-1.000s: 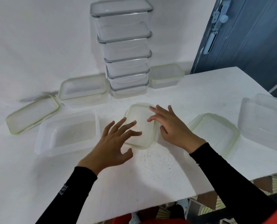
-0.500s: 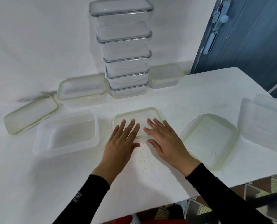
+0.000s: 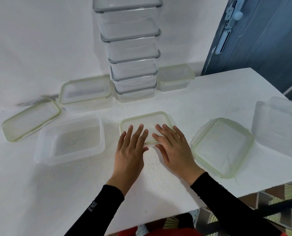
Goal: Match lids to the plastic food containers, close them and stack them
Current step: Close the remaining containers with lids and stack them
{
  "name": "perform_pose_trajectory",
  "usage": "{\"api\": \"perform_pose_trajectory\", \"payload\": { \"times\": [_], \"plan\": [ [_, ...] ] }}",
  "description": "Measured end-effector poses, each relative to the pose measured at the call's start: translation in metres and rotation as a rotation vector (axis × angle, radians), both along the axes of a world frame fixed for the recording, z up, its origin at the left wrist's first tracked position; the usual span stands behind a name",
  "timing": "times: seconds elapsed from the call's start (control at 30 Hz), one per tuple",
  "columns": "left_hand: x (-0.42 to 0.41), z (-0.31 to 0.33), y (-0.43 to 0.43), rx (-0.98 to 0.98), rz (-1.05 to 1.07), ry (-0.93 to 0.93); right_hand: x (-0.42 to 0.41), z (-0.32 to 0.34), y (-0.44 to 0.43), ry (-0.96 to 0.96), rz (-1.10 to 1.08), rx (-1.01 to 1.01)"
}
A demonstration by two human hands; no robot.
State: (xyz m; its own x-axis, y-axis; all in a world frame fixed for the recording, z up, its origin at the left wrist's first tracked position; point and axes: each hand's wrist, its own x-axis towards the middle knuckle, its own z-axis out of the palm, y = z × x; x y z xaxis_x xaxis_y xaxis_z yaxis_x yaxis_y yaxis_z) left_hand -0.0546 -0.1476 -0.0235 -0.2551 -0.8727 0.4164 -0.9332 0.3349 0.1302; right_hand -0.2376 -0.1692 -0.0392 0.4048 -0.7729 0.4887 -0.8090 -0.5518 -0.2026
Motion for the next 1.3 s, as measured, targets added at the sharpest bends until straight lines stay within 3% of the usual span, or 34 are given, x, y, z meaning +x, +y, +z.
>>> {"api": "perform_pose_trajectory", "payload": {
  "times": [0.2, 0.37, 0.53, 0.63, 0.73, 0.97, 1.3],
  "plan": [
    [-0.002, -0.005, -0.005, -0.031, 0.004, 0.023, 0.006, 0.007, 0.002, -0.030, -0.030, 0.011],
    [0.030, 0.005, -0.017, 0.065, -0.156, -0.035, -0.013, 0.039, -0.009, -0.337, 0.077, 0.234],
    [0.039, 0.031, -0.018, 0.114, -0.035, -0.022, -0.029, 0.034, -0.011, -0.292, 0.099, 0.382],
    [0.027, 0.039, -0.010, 0.238, -0.009, 0.126, -0.024, 0.031, 0.001, -0.226, 0.083, 0.285],
    [0.019, 0.029, -0.004, 0.333, -0.070, 0.078, -0.018, 0.029, 0.008, -0.214, 0.118, 0.211],
    [0.022, 0.020, -0.009, 0.231, -0.106, 0.010, -0.010, 0.026, 0.007, -0.173, 0.124, 0.269],
    [0.020, 0.009, -0.013, 0.114, -0.116, 0.098, -0.002, 0.018, 0.002, -0.188, 0.091, 0.259]
  ]
}}
